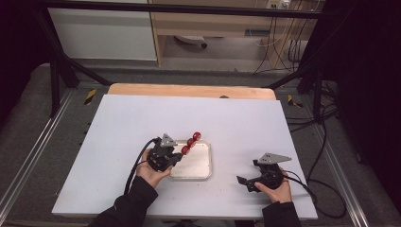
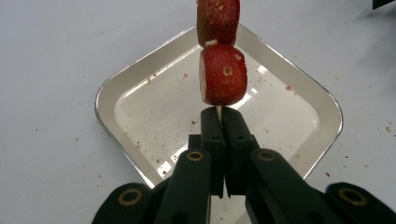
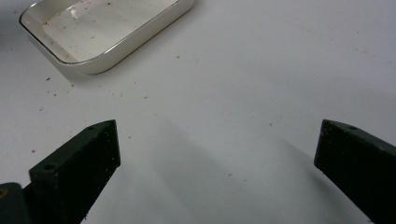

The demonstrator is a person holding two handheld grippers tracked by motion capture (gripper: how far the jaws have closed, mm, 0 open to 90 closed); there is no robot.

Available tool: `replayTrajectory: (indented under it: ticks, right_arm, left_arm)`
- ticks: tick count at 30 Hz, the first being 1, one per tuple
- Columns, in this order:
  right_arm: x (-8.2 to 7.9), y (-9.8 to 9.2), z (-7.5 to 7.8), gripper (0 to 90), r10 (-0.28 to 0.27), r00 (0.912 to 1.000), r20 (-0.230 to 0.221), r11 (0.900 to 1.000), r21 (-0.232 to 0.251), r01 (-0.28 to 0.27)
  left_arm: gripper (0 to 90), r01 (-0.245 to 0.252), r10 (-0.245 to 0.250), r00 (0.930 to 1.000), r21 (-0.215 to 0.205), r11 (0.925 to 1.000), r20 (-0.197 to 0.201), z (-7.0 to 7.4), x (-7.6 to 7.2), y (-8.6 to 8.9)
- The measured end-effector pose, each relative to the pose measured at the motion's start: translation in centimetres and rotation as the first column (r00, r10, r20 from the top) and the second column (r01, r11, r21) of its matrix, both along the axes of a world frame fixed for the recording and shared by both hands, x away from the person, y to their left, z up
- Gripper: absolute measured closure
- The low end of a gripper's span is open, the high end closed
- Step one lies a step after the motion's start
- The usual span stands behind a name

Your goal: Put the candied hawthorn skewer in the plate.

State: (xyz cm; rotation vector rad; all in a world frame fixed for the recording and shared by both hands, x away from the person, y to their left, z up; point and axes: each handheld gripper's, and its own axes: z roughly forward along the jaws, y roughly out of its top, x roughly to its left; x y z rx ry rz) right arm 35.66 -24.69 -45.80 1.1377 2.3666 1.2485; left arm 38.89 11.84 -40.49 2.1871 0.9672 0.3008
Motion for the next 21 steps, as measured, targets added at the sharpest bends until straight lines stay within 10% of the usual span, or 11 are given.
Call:
replayTrajectory:
  ticks: [21]
  right_arm:
    - [-0.6,-0.7,0.2,1.1,-0.001,0.9999,0.011,1.000,0.028,0.001]
  left_arm:
    - [88.3,0.014,-0.002,0.9962,0.146,0.9892,-0.087,-1.8,-0.5,-1.7]
